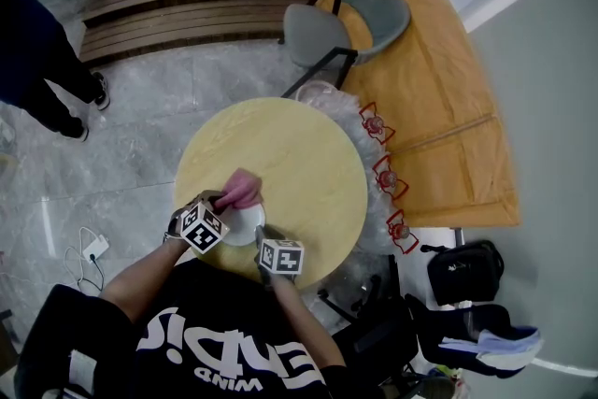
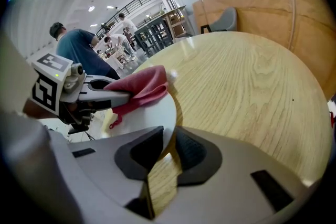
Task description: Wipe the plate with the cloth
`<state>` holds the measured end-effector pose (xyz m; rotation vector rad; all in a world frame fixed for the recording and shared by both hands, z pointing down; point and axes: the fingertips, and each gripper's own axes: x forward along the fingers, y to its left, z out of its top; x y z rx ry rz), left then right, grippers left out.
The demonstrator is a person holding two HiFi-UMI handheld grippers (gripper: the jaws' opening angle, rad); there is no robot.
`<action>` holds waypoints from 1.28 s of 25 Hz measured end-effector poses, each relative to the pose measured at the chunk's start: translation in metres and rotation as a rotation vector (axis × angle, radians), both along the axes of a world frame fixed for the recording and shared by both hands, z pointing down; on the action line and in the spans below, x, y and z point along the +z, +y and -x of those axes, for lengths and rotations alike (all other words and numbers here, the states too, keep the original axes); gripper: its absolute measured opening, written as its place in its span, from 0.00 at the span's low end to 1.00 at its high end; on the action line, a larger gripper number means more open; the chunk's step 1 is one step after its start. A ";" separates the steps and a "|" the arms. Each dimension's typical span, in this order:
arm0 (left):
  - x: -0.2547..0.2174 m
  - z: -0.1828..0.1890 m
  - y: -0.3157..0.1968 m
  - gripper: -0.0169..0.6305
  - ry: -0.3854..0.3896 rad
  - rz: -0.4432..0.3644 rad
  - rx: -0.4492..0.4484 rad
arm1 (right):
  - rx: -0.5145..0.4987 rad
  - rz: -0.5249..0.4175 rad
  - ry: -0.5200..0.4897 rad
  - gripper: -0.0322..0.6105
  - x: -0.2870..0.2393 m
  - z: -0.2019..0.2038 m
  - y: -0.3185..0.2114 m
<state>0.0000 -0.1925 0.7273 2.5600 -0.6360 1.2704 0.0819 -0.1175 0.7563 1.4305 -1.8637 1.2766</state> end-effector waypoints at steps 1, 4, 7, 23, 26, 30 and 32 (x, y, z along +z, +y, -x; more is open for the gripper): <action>-0.003 0.002 -0.004 0.11 0.000 -0.014 -0.013 | 0.000 0.000 -0.002 0.19 0.000 0.000 0.000; -0.012 0.006 -0.012 0.11 0.014 -0.041 -0.041 | 0.008 0.002 -0.009 0.19 0.000 -0.002 0.002; -0.022 0.002 -0.011 0.11 0.045 -0.051 -0.044 | 0.015 0.007 -0.018 0.19 0.002 -0.002 0.004; -0.004 -0.053 0.090 0.11 0.022 0.061 0.190 | 0.023 0.012 -0.042 0.19 0.003 -0.002 0.008; 0.006 -0.048 0.091 0.11 -0.005 0.067 0.185 | 0.017 0.012 -0.035 0.19 0.003 -0.001 0.008; 0.012 -0.046 0.091 0.11 -0.027 0.069 0.185 | 0.006 0.014 -0.027 0.18 0.003 -0.001 0.007; 0.013 -0.046 0.090 0.11 -0.032 0.065 0.185 | 0.002 0.015 -0.027 0.18 0.003 0.000 0.008</action>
